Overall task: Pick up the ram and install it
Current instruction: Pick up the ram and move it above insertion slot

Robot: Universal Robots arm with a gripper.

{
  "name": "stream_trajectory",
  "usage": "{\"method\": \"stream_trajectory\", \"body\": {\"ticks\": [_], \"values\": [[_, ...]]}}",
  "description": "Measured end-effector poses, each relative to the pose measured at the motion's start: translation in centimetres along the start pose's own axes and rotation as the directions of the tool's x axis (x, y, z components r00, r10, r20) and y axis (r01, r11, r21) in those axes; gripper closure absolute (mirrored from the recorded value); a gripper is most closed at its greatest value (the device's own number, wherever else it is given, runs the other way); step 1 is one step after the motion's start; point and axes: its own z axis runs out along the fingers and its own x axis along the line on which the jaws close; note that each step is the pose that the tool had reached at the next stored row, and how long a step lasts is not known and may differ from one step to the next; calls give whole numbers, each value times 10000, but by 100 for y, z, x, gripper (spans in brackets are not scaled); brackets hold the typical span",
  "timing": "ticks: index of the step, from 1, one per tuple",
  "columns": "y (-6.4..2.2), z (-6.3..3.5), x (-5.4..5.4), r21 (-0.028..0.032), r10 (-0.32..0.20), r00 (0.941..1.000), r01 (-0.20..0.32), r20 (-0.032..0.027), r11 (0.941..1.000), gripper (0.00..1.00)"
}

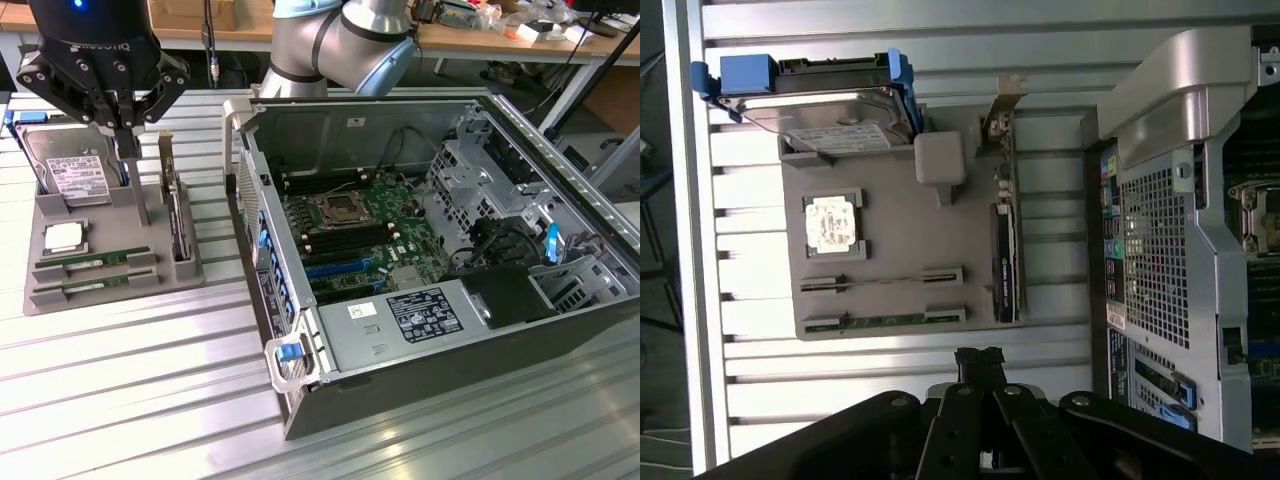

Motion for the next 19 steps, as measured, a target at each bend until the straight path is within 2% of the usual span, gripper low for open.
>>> {"method": "stream_trajectory", "body": {"ticks": [3,7,9,12,17,19], "values": [[0,0,0,-16,-595,9982,595,-26,9982,89],[0,0,0,-38,-1381,9904,1380,-59,9904,89],[0,0,0,-44,-1585,9873,1584,-67,9874,89],[0,0,0,-63,-2161,9763,2161,-90,9764,89],[0,0,0,-83,-2718,9623,2717,-112,9623,89],[0,0,0,-94,-3019,9532,3018,-123,9533,89]]}}
